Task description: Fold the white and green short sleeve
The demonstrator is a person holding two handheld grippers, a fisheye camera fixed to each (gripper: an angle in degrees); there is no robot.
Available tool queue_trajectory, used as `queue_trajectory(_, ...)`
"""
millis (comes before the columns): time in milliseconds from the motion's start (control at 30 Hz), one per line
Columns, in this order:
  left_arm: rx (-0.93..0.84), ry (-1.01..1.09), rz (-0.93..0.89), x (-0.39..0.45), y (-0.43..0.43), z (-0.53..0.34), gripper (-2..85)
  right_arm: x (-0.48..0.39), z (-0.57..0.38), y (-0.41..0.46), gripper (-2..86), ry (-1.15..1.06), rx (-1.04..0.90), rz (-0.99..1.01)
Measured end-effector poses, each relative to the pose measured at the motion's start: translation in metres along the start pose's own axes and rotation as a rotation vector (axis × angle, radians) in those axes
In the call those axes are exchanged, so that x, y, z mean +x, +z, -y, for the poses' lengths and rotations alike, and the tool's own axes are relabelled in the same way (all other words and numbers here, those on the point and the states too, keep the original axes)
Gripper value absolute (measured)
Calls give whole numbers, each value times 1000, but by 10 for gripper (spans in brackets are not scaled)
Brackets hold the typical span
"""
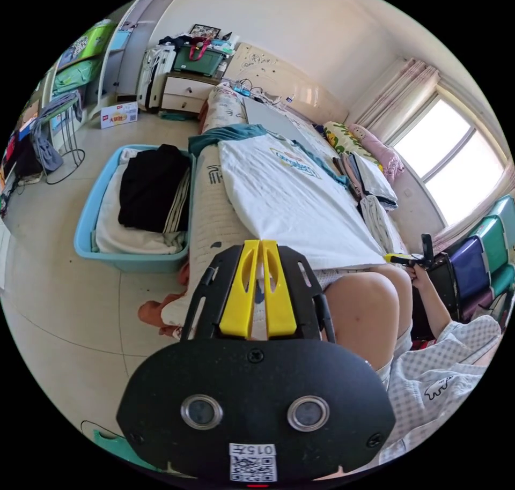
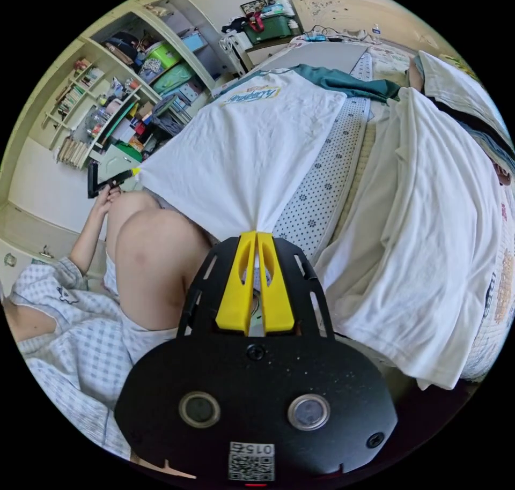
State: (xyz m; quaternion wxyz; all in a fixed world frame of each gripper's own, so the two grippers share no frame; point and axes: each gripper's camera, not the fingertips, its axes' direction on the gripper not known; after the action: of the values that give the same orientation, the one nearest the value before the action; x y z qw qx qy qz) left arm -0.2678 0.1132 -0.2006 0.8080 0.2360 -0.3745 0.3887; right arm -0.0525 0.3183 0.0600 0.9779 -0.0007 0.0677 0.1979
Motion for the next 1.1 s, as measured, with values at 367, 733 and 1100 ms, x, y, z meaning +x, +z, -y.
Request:
queue_trajectory(367,-82,71,99,17,13,-31,0,5,-21,-12,-9,42,16,143)
queue_trajectory(733,30,167,223,33,-14,26,23,-2,57,-89,-5,-19,127,-25)
queue_trajectory(1100,33,160,160,72,175,258,50,-57,323,-25,-5,-36,251,-296)
